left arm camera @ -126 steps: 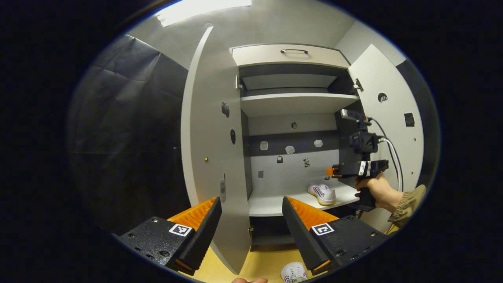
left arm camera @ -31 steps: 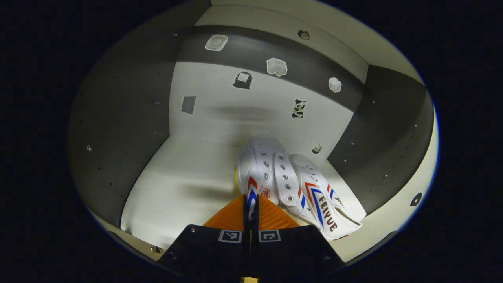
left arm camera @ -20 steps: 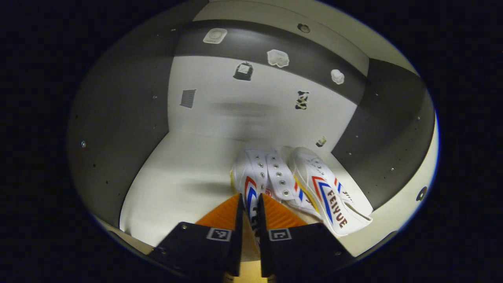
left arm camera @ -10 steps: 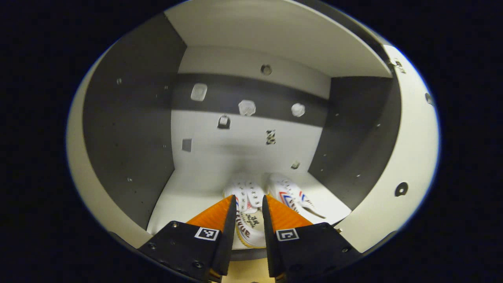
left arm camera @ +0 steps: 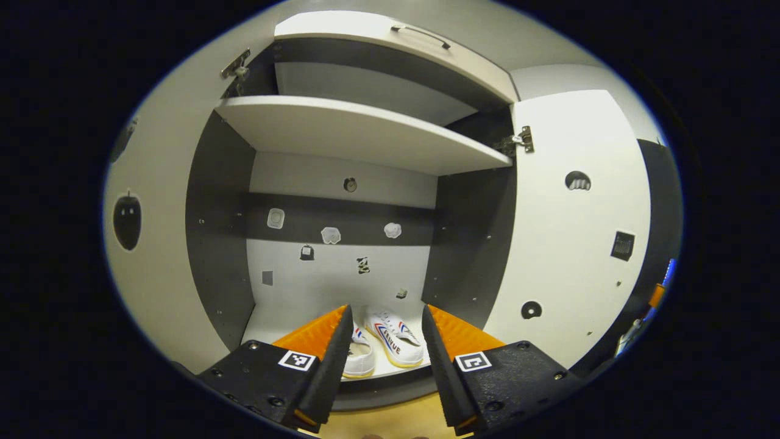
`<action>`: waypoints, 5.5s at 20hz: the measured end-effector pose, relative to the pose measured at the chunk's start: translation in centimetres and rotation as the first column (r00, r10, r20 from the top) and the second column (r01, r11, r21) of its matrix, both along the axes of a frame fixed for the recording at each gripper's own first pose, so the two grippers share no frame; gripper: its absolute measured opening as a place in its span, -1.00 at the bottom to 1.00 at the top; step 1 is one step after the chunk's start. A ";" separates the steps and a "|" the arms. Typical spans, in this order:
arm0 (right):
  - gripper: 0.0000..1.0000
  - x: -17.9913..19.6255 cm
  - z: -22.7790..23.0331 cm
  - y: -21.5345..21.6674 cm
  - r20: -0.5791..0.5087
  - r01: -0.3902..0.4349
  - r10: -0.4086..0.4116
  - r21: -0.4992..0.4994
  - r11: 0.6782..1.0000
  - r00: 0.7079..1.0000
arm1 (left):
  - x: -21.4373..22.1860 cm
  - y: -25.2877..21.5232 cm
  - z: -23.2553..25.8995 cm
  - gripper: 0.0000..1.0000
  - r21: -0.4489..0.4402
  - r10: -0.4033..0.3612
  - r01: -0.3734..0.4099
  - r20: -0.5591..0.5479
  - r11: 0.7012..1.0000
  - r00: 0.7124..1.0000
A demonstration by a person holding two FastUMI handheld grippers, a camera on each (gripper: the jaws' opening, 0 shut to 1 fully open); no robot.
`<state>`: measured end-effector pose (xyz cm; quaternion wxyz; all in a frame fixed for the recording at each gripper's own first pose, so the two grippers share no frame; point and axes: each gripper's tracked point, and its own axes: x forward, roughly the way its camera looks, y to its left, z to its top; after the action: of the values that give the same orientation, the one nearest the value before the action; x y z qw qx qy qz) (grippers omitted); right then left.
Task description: Grab one shoe with the right hand and put it into the shoe cabinet, grab the other shoe with the left hand and put it into the shoe cabinet; then close the right door with the right hand and the left door with the left hand.
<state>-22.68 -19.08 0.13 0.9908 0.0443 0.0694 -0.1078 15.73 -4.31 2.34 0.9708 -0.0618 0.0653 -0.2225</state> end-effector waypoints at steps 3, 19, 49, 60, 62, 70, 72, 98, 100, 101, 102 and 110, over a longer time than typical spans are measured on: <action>-0.43 0.0 -0.7 -2.4 -0.012 0.042 -0.042 -0.021 0.999 0.999 | -1.7 0.2 1.3 0.37 -0.017 -0.001 0.001 0.018 1.000 1.000; 0.72 3.9 -8.2 -6.9 -0.147 0.064 -0.073 -0.068 0.996 0.986 | -7.3 4.1 2.3 0.37 -0.003 0.059 -0.059 0.018 0.998 0.998; 0.70 7.1 -8.8 8.8 -0.154 -0.329 0.331 0.039 0.943 0.931 | -15.4 9.7 7.4 0.37 -0.038 0.206 -0.204 0.097 0.978 0.974; 0.63 8.4 -9.6 16.1 -0.144 -0.477 0.483 0.078 0.875 0.863 | -18.7 18.4 8.8 0.37 -0.044 0.421 -0.419 0.131 0.907 0.897; 0.70 8.4 -9.7 16.9 -0.143 -0.488 0.496 0.084 0.869 0.857 | -18.8 20.6 8.2 0.37 -0.037 0.472 -0.471 0.119 0.882 0.874; 0.70 8.5 -9.4 16.2 -0.141 -0.467 0.474 0.083 0.880 0.869 | -17.3 25.9 4.6 0.38 0.018 0.584 -0.586 0.062 0.810 0.810; 0.70 8.5 -9.3 15.5 -0.144 -0.451 0.458 0.080 0.889 0.877 | -16.5 26.2 3.7 0.37 0.036 0.586 -0.588 0.048 0.808 0.809; 0.70 10.5 -9.7 15.5 -0.143 -0.416 0.425 0.092 0.905 0.894 | -14.1 18.8 2.8 0.35 0.037 0.351 -0.351 0.014 0.936 0.936; 0.70 10.5 -9.7 15.2 -0.146 -0.411 0.420 0.091 0.907 0.895 | -13.7 17.4 2.7 0.35 0.021 0.317 -0.317 0.007 0.948 0.948; 0.70 10.5 -9.6 15.2 -0.146 -0.408 0.418 0.092 0.908 0.897 | -13.4 16.7 2.7 0.35 0.020 0.303 -0.303 0.008 0.953 0.953; 0.70 10.5 -9.5 15.1 -0.145 -0.405 0.415 0.092 0.910 0.898 | -13.3 16.4 2.7 0.35 0.022 0.290 -0.290 0.013 0.957 0.957; 0.71 10.3 -8.8 14.1 -0.138 -0.372 0.381 0.091 0.924 0.914 | -11.6 11.3 2.9 0.35 -0.039 0.167 -0.166 0.026 0.985 0.986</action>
<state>-12.38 -5.00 -8.63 0.9828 0.0527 0.1558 0.0841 4.08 6.94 5.25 0.9855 -0.0817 0.0415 -0.1426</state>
